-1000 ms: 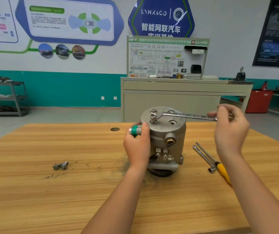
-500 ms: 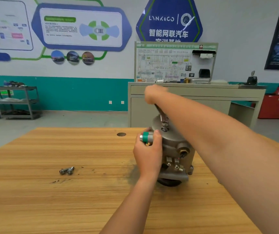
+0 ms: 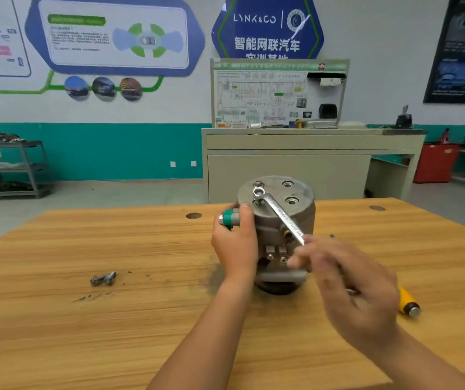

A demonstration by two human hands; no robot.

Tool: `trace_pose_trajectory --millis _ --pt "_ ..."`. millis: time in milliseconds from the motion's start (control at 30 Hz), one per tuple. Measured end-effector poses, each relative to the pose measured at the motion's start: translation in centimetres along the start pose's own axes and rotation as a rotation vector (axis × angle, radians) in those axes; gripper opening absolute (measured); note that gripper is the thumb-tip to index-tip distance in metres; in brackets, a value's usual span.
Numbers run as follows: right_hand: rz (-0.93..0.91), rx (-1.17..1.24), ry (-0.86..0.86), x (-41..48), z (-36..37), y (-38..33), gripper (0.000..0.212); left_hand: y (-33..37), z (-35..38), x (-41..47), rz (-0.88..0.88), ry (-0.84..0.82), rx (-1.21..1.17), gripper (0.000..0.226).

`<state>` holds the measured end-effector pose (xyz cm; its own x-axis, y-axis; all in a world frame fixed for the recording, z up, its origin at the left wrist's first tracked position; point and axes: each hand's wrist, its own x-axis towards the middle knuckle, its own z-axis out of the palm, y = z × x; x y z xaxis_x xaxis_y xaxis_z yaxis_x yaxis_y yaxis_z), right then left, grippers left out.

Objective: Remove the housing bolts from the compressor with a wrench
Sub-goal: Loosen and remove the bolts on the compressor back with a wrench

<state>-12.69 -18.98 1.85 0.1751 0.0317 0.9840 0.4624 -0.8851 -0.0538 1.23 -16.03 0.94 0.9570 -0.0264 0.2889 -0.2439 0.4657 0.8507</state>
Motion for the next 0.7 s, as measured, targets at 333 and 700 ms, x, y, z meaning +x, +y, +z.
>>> trace_pose_trajectory --millis 333,700 --pt "0.969 -0.272 -0.062 8.7 0.6 15.4 0.031 -0.1 -0.4 0.5 0.041 -0.084 0.05 0.009" --pt "0.532 -0.685 -0.911 15.4 14.5 12.4 0.013 0.5 0.1 -1.1 0.025 -0.085 0.025 0.005"
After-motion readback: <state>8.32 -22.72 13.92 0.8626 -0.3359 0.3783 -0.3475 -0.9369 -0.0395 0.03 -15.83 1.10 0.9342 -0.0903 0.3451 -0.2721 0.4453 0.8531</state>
